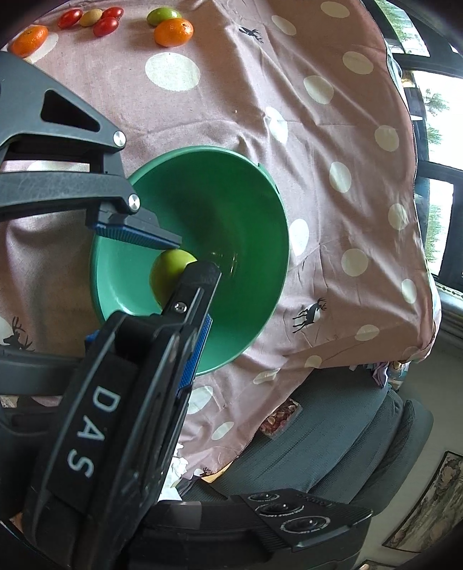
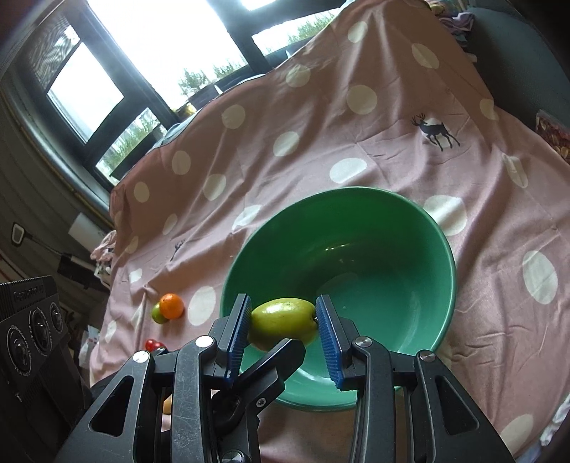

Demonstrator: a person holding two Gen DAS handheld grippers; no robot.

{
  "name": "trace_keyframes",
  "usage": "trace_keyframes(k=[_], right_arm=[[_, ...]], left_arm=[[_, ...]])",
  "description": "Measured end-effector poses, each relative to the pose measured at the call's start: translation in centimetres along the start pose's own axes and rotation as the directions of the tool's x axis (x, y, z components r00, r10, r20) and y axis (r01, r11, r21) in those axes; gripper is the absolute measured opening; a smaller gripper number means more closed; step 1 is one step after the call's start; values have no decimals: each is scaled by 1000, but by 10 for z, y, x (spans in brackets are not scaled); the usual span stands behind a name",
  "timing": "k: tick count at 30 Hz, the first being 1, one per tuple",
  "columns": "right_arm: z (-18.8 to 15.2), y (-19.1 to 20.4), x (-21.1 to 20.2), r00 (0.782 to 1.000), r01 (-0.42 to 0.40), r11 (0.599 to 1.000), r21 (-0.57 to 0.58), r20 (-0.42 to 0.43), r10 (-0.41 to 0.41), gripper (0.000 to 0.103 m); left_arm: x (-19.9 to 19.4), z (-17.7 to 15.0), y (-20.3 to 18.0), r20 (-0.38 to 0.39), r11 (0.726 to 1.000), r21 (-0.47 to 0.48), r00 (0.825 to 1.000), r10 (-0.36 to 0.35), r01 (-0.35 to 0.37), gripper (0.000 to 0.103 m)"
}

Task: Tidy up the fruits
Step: 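Lift the yellow-green fruit with the right gripper and carry it over the green bowl, then open the right gripper to drop the fruit into the bowl, then withdraw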

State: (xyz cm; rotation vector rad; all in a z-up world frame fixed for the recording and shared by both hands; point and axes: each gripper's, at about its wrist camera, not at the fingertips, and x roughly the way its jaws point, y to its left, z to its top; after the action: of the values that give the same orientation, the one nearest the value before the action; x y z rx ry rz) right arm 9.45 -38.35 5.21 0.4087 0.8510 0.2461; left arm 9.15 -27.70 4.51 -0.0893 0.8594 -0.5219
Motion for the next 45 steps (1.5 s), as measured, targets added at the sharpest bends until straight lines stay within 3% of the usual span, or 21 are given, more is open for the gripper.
trace_keyframes(k=[23, 45], right_arm=[[0, -19, 24, 993, 82, 996, 38, -90, -78, 43], [0, -25, 31, 987, 107, 992, 63, -124, -99, 43]], left_arm=[[34, -4, 1, -100, 999, -27, 995, -20, 17, 39], [44, -4, 1, -128, 999, -43, 991, -25, 19, 37]])
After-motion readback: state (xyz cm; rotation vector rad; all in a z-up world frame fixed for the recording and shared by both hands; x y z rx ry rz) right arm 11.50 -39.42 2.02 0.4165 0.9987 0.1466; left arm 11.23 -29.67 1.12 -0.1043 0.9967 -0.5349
